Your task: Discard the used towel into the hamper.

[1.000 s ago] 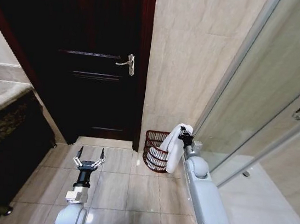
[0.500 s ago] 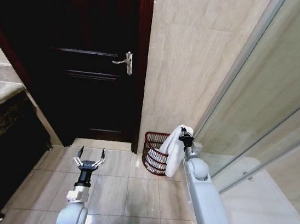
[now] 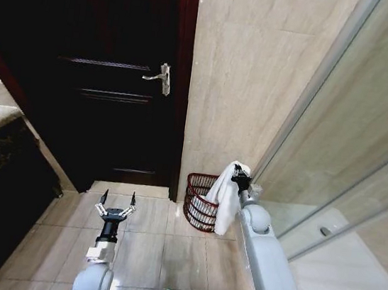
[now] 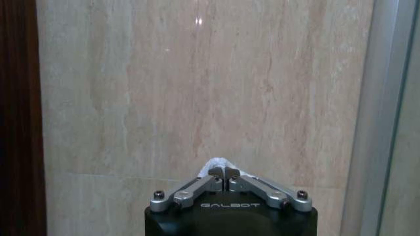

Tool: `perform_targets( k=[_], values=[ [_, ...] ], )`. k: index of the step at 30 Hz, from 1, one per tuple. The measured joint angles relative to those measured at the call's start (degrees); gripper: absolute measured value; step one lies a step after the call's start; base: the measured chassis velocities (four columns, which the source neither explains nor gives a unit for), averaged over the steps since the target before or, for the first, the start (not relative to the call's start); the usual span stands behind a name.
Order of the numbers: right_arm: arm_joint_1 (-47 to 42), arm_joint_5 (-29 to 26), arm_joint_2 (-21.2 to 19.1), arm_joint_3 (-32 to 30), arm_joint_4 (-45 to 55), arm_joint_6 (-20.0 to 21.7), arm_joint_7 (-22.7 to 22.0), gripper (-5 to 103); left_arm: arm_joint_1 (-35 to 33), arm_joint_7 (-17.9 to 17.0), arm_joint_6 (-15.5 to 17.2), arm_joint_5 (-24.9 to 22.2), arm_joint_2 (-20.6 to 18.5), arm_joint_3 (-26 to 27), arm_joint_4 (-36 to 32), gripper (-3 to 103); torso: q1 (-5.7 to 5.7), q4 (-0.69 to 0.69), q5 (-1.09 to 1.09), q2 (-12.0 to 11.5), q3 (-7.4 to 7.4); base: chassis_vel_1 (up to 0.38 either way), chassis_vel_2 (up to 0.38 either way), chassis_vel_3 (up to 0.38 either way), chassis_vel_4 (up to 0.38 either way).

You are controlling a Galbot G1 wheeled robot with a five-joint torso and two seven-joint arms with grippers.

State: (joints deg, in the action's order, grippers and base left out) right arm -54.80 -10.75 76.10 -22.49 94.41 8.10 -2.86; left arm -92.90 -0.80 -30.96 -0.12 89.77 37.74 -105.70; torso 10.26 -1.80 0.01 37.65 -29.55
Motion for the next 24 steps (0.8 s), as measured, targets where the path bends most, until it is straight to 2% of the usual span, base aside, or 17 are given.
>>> perform_targets(
  k=[10, 13, 20, 24],
  values=[
    [0.9, 3.3, 0.3, -1.6, 2.4, -0.9, 0.0, 0, 0.2, 0.0, -0.1, 0.0, 0.2, 0.0, 0.5, 100, -0.02, 0.01, 0.0, 0.1, 0.03, -0.015, 0.011, 0.01, -0.005],
    [3.5, 5.6, -0.1, -2.8, 3.9, -0.8, 0.0, 0, 0.1, 0.0, -0.2, 0.0, 0.1, 0.2, 0.8, 100, 0.07, 0.01, 0.0, 0.2, -0.06, 0.0, 0.0, 0.0, 0.0],
    [9.4, 3.6, -2.1, -2.5, 6.5, 1.8, -0.9, 0, 0.1, 0.0, -0.4, -0.1, -0.2, 0.3, 1.1, 100, 0.13, 0.0, -0.01, 0.3, -0.14, 0.0, 0.0, 0.0, 0.0],
    [14.3, 0.3, -3.3, -1.2, 6.9, 3.8, -2.1, 0, 0.1, 0.0, -0.6, -0.2, -0.3, 0.4, 1.3, 100, 0.17, 0.0, -0.02, 0.4, -0.19, 0.0, 0.0, 0.0, 0.0]
  ],
)
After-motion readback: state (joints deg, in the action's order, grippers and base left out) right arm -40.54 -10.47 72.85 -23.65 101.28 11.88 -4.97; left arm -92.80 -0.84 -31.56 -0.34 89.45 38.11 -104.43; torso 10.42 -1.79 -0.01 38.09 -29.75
